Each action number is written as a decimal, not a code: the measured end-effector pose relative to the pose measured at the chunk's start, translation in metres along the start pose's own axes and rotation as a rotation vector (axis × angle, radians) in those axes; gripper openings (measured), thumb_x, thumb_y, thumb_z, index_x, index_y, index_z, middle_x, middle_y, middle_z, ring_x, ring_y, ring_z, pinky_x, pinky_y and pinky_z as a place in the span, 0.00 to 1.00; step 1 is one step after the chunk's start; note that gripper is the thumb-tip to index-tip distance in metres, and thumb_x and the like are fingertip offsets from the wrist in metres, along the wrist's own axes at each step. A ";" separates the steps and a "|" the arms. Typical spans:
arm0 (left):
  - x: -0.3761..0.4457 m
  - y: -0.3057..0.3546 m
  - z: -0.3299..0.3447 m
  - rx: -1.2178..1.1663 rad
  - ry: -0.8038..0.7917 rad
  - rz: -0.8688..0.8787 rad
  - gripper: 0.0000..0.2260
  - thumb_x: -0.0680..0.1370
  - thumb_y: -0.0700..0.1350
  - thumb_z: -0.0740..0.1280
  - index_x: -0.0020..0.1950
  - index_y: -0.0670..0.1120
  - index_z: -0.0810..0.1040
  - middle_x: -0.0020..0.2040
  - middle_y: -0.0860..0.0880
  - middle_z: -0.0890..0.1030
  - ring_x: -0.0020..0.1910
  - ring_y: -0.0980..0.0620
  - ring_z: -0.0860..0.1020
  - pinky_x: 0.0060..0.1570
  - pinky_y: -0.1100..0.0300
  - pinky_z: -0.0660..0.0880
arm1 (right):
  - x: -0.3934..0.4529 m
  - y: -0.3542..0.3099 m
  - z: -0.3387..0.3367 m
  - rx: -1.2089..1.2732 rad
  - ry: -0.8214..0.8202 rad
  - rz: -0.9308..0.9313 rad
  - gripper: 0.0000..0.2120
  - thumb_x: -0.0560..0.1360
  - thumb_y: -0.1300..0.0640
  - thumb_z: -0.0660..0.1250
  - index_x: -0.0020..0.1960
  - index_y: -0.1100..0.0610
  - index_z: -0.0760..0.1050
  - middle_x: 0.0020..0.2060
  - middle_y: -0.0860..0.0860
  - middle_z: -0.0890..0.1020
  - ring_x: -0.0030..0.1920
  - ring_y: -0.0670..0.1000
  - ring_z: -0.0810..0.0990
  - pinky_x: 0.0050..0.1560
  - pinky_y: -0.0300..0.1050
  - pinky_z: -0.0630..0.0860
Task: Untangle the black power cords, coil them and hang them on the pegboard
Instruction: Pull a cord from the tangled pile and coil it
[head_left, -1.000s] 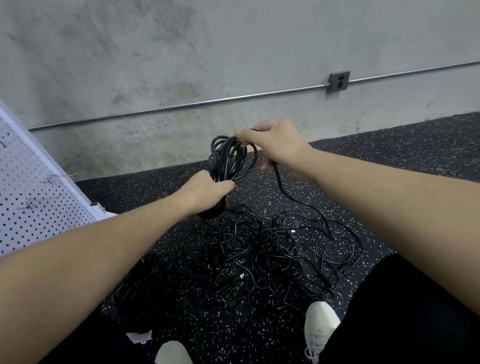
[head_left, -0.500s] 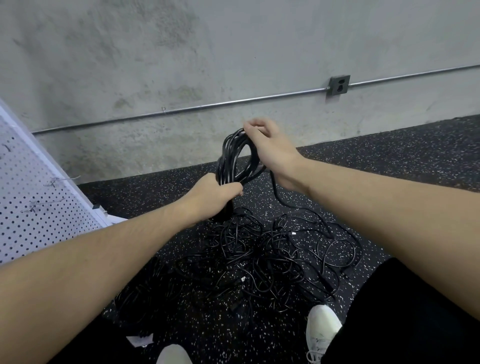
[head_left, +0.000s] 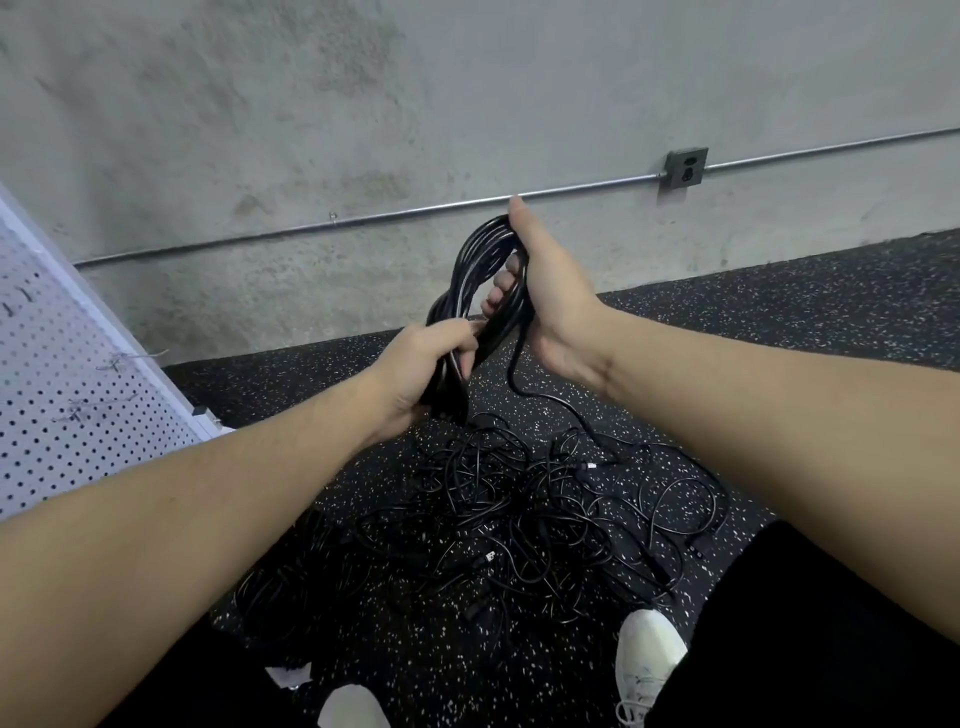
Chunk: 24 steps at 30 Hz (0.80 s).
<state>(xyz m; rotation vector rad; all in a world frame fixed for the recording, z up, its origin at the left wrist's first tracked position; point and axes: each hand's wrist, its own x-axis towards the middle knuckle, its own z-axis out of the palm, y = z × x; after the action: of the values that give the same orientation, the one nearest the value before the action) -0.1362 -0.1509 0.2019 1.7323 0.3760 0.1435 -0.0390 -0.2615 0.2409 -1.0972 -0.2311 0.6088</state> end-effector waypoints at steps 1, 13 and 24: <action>0.002 -0.002 -0.004 -0.052 -0.022 -0.020 0.13 0.66 0.51 0.67 0.25 0.47 0.70 0.26 0.51 0.70 0.28 0.53 0.69 0.32 0.61 0.64 | 0.000 0.000 0.001 0.024 -0.010 0.008 0.23 0.79 0.39 0.66 0.35 0.53 0.66 0.26 0.49 0.68 0.25 0.49 0.69 0.29 0.40 0.72; -0.005 0.002 -0.008 -0.383 -0.496 -0.064 0.11 0.66 0.48 0.63 0.26 0.44 0.69 0.43 0.41 0.78 0.44 0.41 0.80 0.70 0.37 0.66 | 0.002 -0.012 -0.009 0.236 -0.300 0.185 0.27 0.81 0.42 0.60 0.27 0.52 0.60 0.19 0.45 0.57 0.18 0.44 0.55 0.17 0.36 0.55; -0.004 0.003 -0.005 -0.441 -0.314 -0.064 0.08 0.64 0.47 0.65 0.28 0.46 0.69 0.37 0.47 0.71 0.32 0.51 0.65 0.37 0.56 0.68 | 0.012 0.009 -0.031 -0.154 -0.270 0.153 0.35 0.83 0.34 0.39 0.52 0.56 0.78 0.39 0.51 0.84 0.44 0.51 0.82 0.53 0.50 0.77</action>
<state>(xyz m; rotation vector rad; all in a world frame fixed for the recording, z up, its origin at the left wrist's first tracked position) -0.1411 -0.1482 0.2063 1.2789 0.1517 -0.0880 -0.0177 -0.2758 0.2176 -1.1869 -0.4363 0.8891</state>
